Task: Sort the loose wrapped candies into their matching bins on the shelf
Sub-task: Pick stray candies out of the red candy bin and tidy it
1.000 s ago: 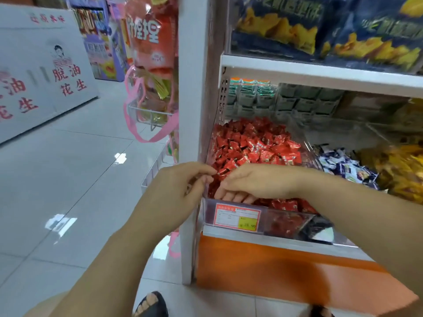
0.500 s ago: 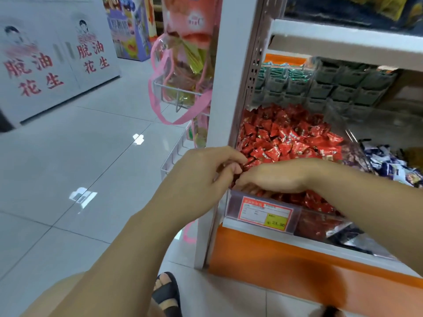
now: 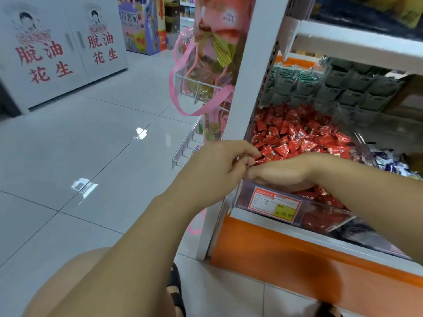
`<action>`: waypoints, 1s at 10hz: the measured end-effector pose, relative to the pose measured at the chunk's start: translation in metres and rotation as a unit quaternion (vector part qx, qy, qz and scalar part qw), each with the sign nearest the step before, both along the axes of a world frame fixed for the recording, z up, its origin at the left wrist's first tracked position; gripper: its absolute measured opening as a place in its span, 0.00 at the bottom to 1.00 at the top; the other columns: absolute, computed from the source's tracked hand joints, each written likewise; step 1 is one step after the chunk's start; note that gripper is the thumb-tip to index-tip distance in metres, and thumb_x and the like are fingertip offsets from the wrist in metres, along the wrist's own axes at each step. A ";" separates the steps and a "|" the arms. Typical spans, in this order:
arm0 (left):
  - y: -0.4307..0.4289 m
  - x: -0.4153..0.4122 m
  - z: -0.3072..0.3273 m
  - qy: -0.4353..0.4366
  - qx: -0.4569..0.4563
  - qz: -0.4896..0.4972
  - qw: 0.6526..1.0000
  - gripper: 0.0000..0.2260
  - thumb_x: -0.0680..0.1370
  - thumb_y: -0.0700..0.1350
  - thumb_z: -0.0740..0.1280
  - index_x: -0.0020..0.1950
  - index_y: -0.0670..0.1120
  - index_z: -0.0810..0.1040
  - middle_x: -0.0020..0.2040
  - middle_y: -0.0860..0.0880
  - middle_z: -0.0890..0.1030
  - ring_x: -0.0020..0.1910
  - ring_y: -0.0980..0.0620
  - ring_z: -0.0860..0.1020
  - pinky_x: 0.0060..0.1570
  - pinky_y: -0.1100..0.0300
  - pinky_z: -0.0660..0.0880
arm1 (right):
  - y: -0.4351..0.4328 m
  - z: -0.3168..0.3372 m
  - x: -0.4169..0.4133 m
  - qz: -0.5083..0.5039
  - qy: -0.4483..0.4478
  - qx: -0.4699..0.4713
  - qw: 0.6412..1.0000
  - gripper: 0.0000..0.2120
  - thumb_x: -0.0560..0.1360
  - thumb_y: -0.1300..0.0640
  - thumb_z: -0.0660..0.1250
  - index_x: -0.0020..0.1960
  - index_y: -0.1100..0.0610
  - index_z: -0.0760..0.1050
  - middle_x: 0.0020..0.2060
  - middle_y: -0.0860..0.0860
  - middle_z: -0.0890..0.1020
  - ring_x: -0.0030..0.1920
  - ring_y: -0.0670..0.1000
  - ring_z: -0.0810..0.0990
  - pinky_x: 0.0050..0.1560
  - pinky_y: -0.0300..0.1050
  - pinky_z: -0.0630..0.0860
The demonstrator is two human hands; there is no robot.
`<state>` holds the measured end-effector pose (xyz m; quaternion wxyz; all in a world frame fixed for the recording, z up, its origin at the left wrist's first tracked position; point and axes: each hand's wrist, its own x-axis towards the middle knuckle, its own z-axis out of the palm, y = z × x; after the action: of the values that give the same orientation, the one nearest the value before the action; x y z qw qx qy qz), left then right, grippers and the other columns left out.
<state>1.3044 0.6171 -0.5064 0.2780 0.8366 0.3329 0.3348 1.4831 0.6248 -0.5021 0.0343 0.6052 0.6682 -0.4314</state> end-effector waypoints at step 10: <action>0.000 0.007 0.001 -0.003 0.031 0.017 0.999 0.11 0.78 0.40 0.63 0.55 0.52 0.81 0.44 0.61 0.82 0.43 0.68 0.77 0.42 0.78 0.69 | -0.013 0.035 0.058 -0.018 -0.176 0.288 0.941 0.18 0.72 0.53 0.72 0.61 0.46 0.76 0.58 0.44 0.78 0.57 0.44 0.74 0.55 0.37 0.67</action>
<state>1.3113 0.6174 -0.5050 0.2471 0.8383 0.3354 0.3516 1.5416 0.6117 -0.4670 -0.0319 0.6672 0.7364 -0.1075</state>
